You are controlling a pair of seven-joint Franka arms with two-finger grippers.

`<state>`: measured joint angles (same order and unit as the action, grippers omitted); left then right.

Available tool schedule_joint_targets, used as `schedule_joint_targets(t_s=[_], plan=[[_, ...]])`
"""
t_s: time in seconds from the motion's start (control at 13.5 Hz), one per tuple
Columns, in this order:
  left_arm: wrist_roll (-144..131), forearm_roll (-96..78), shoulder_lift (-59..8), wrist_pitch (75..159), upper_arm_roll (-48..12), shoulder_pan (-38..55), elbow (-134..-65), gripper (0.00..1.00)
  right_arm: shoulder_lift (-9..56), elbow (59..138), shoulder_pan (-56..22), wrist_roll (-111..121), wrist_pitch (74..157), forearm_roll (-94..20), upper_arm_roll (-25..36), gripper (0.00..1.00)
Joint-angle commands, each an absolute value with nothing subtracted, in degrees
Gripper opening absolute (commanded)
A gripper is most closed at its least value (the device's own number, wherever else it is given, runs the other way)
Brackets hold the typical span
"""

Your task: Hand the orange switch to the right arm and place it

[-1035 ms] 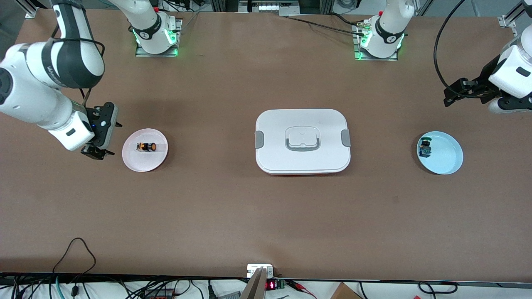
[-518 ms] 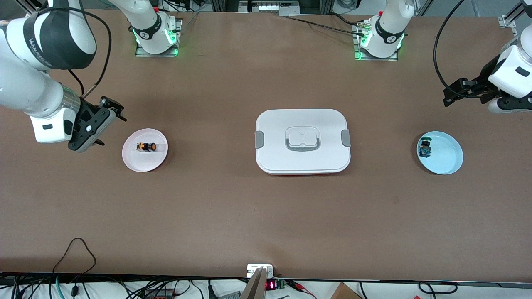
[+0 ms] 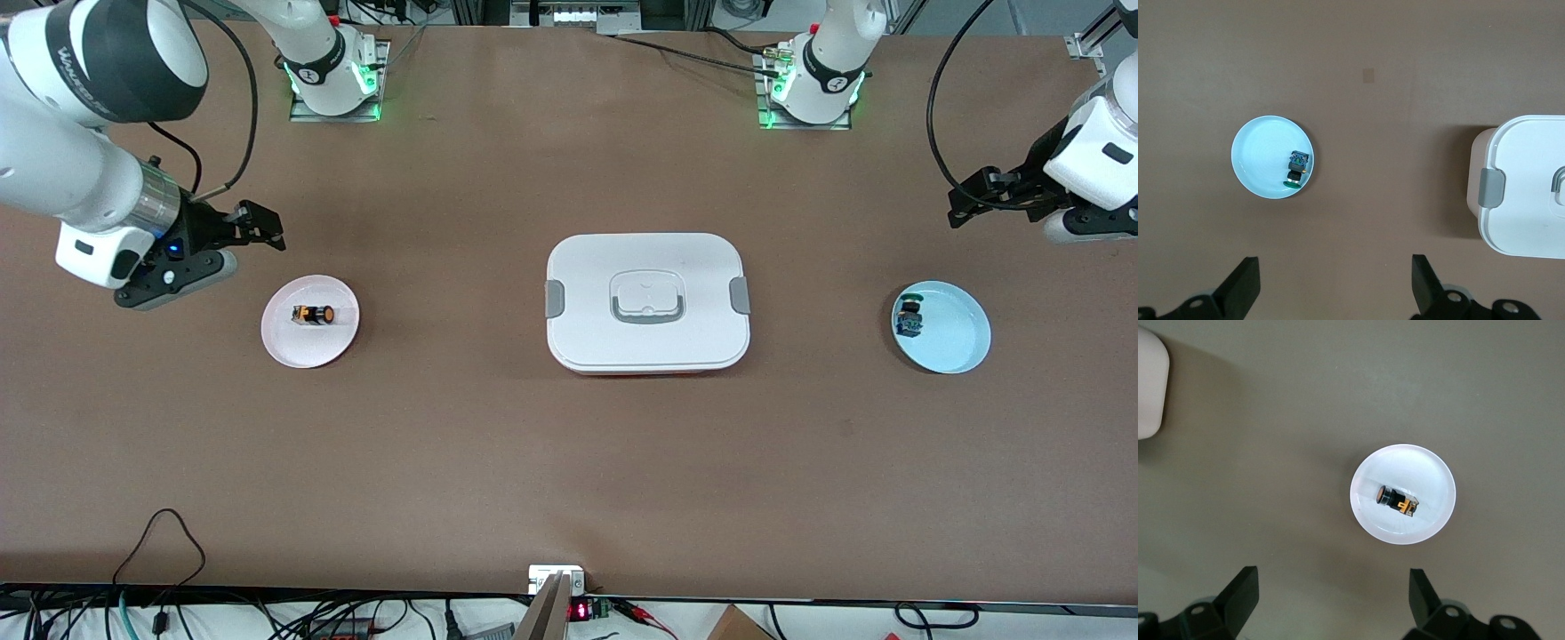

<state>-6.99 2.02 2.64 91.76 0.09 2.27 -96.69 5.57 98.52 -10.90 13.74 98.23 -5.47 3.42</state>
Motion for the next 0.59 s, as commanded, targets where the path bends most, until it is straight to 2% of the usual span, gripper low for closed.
schedule_joint_targets(t_s=[0.0,0.3,0.52], plan=[[-5.89,1.32,2.29,90.88,-0.09,1.93,-94.93,1.0,4.57,98.0,-10.99,12.39,97.55,-5.63,6.14,1.0],[-5.8,1.32,2.2,90.88,0.0,1.93,-94.92,1.0,4.57,97.13,-10.64,4.6,97.29,-5.36,9.05,1.0],[-5.27,1.85,2.11,90.88,0.0,1.93,-94.83,1.0,4.92,93.44,-8.01,0.97,94.24,-5.19,11.07,1.0]])
